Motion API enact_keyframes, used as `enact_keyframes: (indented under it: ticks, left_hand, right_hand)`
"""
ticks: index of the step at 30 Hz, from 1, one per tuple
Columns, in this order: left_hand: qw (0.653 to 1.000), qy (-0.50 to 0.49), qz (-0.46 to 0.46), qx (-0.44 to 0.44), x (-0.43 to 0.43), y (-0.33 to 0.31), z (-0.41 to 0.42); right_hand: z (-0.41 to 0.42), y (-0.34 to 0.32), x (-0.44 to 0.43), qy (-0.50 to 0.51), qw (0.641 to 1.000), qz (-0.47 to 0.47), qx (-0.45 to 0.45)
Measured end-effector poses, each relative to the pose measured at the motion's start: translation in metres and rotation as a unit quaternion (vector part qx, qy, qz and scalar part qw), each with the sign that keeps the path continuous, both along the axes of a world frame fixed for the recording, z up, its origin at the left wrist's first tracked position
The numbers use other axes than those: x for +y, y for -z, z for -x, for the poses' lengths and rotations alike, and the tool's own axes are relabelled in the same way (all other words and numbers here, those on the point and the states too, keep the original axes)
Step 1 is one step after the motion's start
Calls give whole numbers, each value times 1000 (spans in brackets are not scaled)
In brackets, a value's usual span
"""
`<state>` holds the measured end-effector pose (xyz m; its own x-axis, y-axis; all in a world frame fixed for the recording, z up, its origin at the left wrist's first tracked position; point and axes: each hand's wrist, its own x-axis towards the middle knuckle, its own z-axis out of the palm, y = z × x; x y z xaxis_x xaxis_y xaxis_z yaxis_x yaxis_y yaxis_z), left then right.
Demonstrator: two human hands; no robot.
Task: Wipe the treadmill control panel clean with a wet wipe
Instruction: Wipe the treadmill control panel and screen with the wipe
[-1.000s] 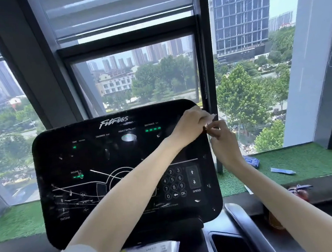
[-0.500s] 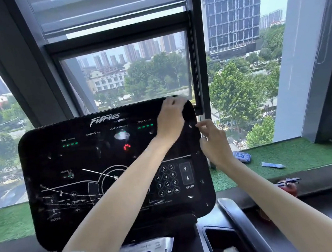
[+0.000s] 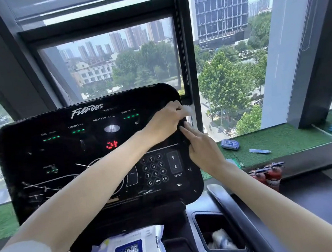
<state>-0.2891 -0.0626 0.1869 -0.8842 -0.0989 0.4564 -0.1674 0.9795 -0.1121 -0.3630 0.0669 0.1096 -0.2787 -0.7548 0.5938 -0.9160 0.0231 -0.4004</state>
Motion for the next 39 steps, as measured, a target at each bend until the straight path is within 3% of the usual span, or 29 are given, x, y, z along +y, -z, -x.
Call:
enact_keyframes:
  ticks: [4,8,9,12,13,16,17,20,24,28,32,34,37,39]
  left_hand:
    - [989,-74,-65,112,-17,-24,0]
    - [999,26,-38,-25,3,-2,-4]
    - [998,14,-50,-18,-1,-8,-3]
    - [982,-78,-99,142,-15,-22,2]
    - [983,-77,-95,136,-13,-19,3]
    - [998,14,-58,1,4,0,-1]
    - [997,4,-74,8,2,-2,-1]
    - [979,-62,-126,146,-4,-9,0]
    - [997,13,-74,8,12,3,-3]
    - [977,-75,-119,163,-4,-19,1]
    - [998,-6,-66,-11,11,-5,-5]
    - [996,-35,-77,-2,4,-19,-2]
    - [985,-62,-101,129,0,-21,-2]
    - [995,-29,-76,50,7,1,-6]
  right_hand:
    - [4,4,-1,-2,999,-12,39]
    - [3,8,-3,17,994,-23,106]
    - [5,9,-3,21,992,-27,120]
    - [6,11,-2,28,989,-34,144]
    - [5,12,-3,32,988,-35,146]
    - [5,12,-2,35,987,-38,152]
    - [6,11,-2,31,987,-36,152]
    - [6,11,-1,28,988,-35,150]
    - [5,13,-3,30,988,-36,149]
    - [6,10,-1,26,989,-14,142]
    - [7,7,1,11,991,1,132]
    - [7,11,7,24,994,18,109]
    - [0,32,19,32,992,19,120]
    - [-5,49,27,17,988,-14,151]
